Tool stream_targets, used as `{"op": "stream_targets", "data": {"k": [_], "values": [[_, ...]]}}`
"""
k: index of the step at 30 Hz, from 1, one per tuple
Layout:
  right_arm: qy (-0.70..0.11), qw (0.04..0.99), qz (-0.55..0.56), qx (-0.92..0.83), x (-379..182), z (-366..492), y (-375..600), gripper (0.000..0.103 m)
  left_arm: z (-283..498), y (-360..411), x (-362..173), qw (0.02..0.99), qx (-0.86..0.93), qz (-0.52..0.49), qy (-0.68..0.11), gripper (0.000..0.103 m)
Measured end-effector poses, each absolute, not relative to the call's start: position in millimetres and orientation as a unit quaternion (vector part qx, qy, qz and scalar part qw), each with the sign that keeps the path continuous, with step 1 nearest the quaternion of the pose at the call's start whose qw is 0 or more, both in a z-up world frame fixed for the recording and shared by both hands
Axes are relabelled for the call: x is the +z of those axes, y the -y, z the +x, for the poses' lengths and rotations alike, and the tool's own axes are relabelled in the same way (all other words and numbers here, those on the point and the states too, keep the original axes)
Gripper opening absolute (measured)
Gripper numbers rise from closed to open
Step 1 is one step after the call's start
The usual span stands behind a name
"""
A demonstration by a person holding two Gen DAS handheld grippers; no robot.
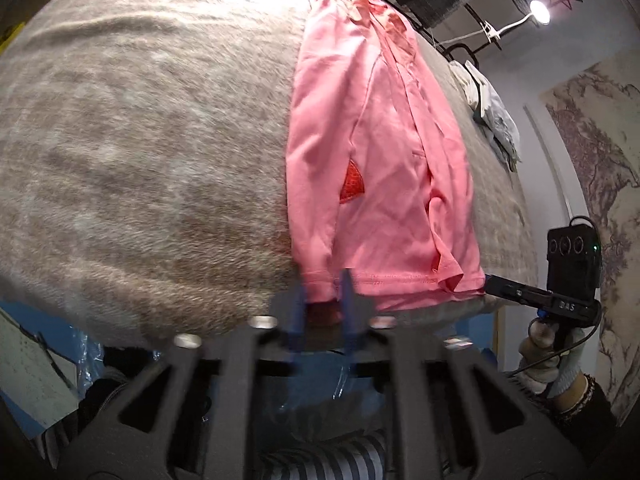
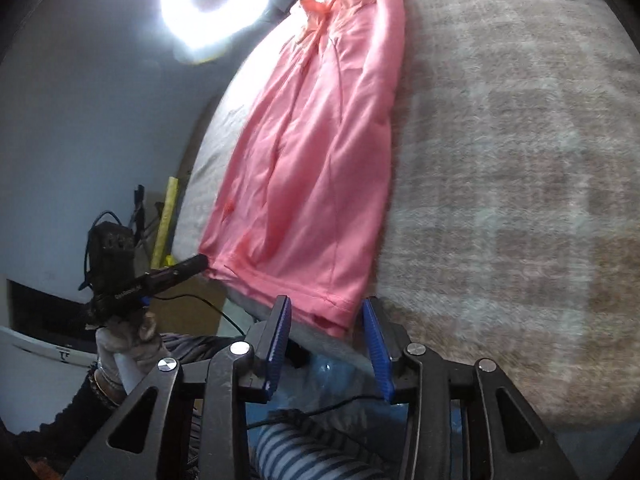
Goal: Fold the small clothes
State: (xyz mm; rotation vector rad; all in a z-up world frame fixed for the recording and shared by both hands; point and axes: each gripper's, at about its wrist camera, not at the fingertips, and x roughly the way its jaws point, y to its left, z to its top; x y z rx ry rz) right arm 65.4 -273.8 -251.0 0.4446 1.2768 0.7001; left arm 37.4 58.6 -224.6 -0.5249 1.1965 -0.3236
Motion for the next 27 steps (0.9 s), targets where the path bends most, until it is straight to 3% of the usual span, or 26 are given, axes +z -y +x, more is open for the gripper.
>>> {"op": "stream_targets", "data": {"k": [3, 4, 12, 17, 27], "values": [[-0.582, 0.715, 0.210, 0.325, -256.9, 67.7, 268.5, 0.008, 36.5, -55.3, -221.1, 0.790, -0.147, -0.235, -0.547, 0.004], [-0.584, 0.712, 0.212, 0.327, -259.9, 68.6, 266.4, 0.004, 34.1, -55.2, -217.0, 0.794, -0.148, -0.235, -0.541, 0.003], [-0.559, 0.722, 0.213, 0.347, -231.7, 46.7, 271.5, 0.002, 19.0, -61.3, -198.3, 0.809, -0.151, -0.233, -0.518, 0.003], [-0.595, 0.713, 0.191, 0.319, -258.4, 53.8, 260.3, 0.002, 24.2, -57.2, -215.1, 0.799, -0.137, -0.222, -0.542, 0.003], [-0.568, 0.715, 0.222, 0.341, -244.6, 64.7, 261.9, 0.002, 37.2, -50.9, -187.0, 0.813, -0.152, -0.221, -0.517, 0.003]]}}
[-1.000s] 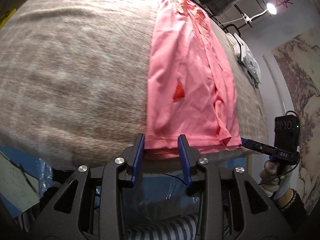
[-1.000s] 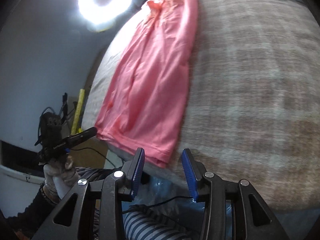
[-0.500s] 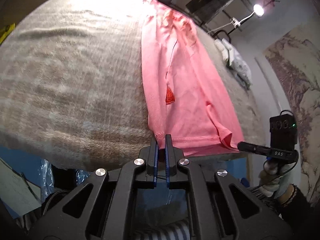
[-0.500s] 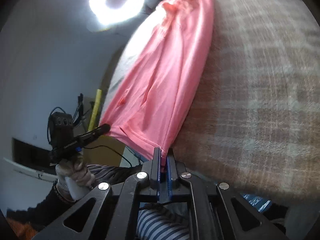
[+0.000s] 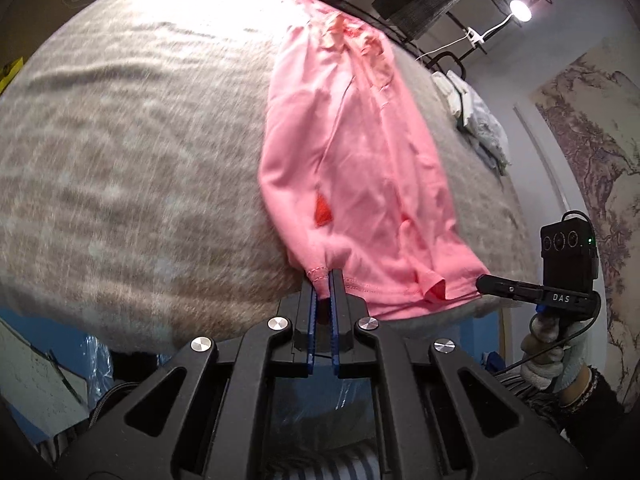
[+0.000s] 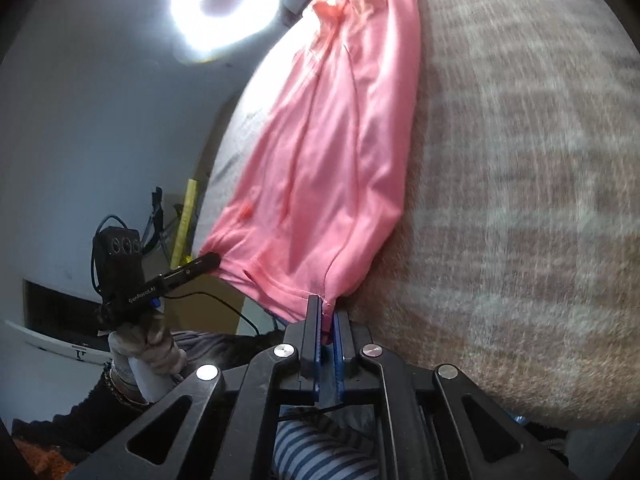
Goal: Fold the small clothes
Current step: 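Lift the hem with both tools and fold it toward the collar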
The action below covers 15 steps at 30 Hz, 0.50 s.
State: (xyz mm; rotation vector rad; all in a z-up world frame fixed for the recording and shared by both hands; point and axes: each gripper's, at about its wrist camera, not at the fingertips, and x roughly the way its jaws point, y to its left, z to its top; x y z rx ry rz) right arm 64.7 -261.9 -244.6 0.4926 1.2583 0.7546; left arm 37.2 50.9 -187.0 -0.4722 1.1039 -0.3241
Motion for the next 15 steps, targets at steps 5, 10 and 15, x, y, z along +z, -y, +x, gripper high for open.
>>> {"op": "stream_targets", "data": {"k": [5, 10, 15], "values": [[-0.550, 0.728, 0.229, 0.340, -229.3, 82.0, 271.8, 0.002, 57.4, -52.2, -170.7, 0.816, -0.154, -0.229, -0.508, 0.003], [-0.531, 0.744, 0.232, 0.333, -215.5, 107.2, 274.5, 0.002, 96.3, -52.3, -153.0, 0.826, -0.152, -0.222, -0.495, 0.003], [-0.512, 0.761, 0.229, 0.325, -197.4, 142.9, 274.7, 0.002, 143.8, -51.1, -146.1, 0.835, -0.141, -0.210, -0.489, 0.003]]}}
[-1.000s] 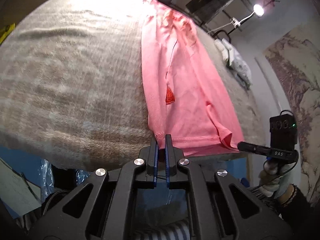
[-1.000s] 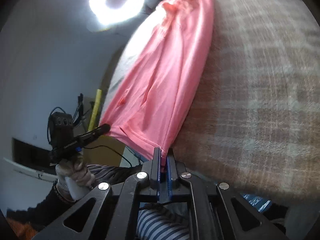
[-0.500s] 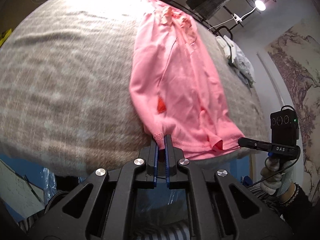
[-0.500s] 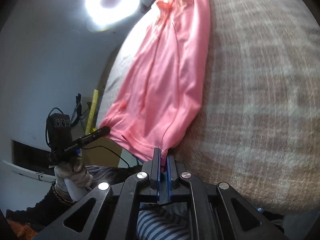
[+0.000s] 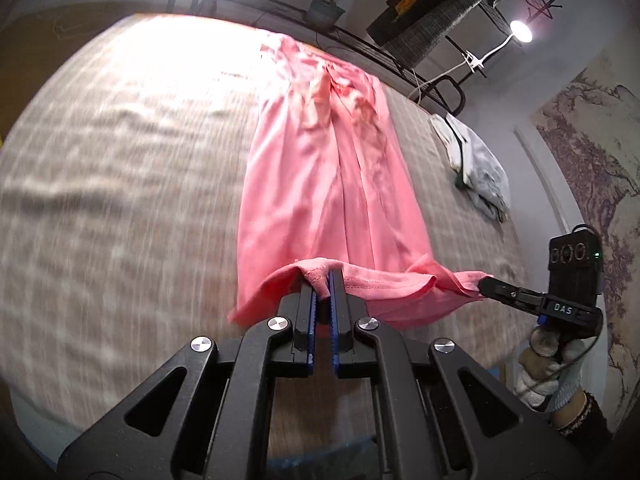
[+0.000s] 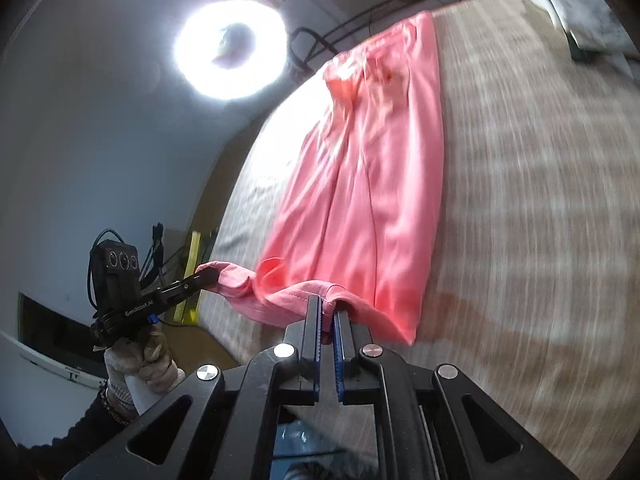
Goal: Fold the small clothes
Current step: 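Lift the hem with both tools and fold it toward the collar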
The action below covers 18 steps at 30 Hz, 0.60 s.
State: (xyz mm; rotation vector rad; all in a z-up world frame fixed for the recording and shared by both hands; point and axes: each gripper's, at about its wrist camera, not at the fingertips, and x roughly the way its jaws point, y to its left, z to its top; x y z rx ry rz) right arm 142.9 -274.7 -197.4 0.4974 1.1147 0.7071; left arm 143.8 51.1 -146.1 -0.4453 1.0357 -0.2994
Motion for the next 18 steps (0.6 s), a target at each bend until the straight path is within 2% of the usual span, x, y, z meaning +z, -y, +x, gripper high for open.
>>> {"op": "stream_targets", "data": {"k": [6, 18], "values": [[-0.499, 0.781, 0.226, 0.300, -185.9, 194.0, 276.4, 0.002, 201.5, -49.0, -150.7, 0.837, -0.130, -0.207, -0.490, 0.003], [-0.519, 0.780, 0.231, 0.261, -210.8, 265.1, 274.4, 0.002, 262.3, -49.0, -181.8, 0.833, -0.107, -0.195, -0.506, 0.003]]}}
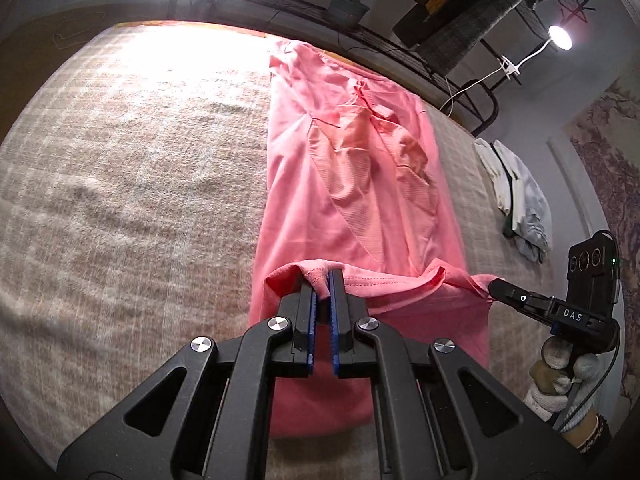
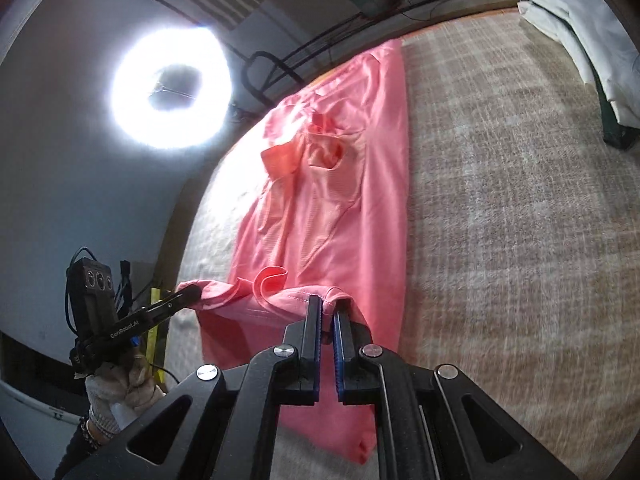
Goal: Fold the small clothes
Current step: 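Lift the hem with both tools and fold it toward the collar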
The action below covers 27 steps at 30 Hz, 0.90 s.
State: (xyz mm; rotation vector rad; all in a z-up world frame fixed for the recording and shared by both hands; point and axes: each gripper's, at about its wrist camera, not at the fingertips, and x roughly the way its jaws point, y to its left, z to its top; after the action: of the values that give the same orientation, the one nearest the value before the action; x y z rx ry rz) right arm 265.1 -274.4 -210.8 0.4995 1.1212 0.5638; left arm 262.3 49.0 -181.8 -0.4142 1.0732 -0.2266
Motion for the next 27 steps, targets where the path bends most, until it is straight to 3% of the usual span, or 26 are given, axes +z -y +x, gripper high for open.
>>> {"op": "stream_targets", "data": {"k": [12, 15, 16, 17, 27], "values": [[-0.527, 0.785, 0.217, 0.243, -221.7, 280.2, 269.1, 0.004, 272.0, -45.5, -190.2, 0.839, -0.094, -0.183, -0.503, 0.003], [-0.526, 0.788, 0.210, 0.240, -217.5, 278.2, 270.5, 0.017, 272.3, -46.4, -184.0, 0.841, -0.099, -0.179, -0.500, 0.010], [-0.526, 0.790, 0.207, 0.237, -214.8, 276.9, 273.5, 0.028, 270.6, -48.1, -179.6, 0.845, -0.100, -0.179, -0.494, 0.014], [-0.521, 0.795, 0.206, 0.234, -211.0, 274.7, 277.2, 0.029, 268.0, -49.9, -174.8, 0.850, -0.099, -0.175, -0.487, 0.016], [-0.496, 0.787, 0.151, 0.335, -187.5, 244.5, 262.8, 0.021, 244.9, -41.3, -172.0, 0.848, -0.150, -0.116, -0.495, 0.017]]}}
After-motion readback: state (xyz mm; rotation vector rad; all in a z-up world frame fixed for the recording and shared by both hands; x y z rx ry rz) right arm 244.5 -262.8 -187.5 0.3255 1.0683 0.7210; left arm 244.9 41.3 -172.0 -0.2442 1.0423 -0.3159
